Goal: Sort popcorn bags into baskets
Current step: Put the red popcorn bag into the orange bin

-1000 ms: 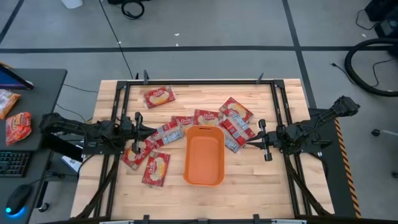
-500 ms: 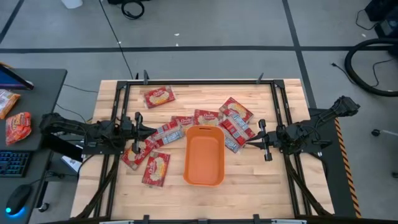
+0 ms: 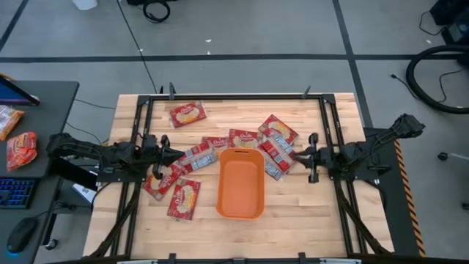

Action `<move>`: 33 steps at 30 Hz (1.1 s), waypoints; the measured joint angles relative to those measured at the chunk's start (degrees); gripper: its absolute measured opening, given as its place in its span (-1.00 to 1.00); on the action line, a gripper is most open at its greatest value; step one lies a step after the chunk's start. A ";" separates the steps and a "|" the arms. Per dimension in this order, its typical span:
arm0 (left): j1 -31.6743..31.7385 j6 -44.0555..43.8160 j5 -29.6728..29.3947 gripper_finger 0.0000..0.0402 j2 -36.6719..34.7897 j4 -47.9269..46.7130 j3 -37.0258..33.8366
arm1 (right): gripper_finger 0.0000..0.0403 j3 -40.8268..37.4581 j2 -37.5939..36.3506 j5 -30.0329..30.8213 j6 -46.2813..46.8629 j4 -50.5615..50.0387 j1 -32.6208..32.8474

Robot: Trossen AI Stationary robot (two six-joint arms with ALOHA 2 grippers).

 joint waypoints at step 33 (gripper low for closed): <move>0.00 8.55 -7.45 -0.92 0.01 14.96 0.00 | -0.76 20.13 16.82 7.88 24.58 -32.63 -10.47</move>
